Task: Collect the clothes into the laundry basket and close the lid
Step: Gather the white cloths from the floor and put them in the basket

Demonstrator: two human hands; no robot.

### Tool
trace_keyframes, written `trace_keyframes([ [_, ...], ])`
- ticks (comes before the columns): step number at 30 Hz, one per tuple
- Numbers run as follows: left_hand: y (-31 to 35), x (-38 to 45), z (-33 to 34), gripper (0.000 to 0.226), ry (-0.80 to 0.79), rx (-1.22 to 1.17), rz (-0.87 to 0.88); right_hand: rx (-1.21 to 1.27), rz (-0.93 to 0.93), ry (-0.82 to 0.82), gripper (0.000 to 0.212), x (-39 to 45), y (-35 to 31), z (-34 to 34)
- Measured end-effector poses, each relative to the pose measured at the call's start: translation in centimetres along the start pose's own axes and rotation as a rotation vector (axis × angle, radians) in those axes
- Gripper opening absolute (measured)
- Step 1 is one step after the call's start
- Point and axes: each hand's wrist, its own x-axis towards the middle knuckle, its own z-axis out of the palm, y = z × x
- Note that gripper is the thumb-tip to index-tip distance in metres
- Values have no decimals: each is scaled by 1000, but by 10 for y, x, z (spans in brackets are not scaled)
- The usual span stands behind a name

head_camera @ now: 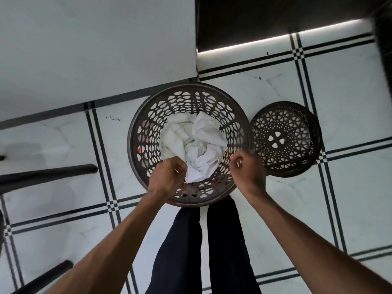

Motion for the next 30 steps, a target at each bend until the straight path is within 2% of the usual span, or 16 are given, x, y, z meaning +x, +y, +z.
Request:
trace_keyframes([
  [4,-16,-2,7,18,-62,61,-12,96,213,115,35,-15,26,6],
  [7,-24,-11,13,12,-106,47,-11,295,482,-46,54,-25,33,15],
  [10,-29,-16,19,13,-136,51,-6,309,596,-183,47,-26,34,29],
  [15,-30,-17,25,11,-181,31,20,334,622,-268,48,-26,39,45],
  [19,-26,-11,24,19,-202,37,43,346,601,-281,47,-31,42,47],
  [22,-19,-6,21,15,-191,28,24,270,578,-297,45,-31,35,38],
  [25,-8,-2,20,24,-170,18,7,175,556,-276,34,-30,33,25],
  [28,-1,4,23,27,-196,64,45,185,587,-236,13,-33,33,19],
  [30,6,5,28,15,-288,85,36,229,616,-191,14,-39,38,20],
])
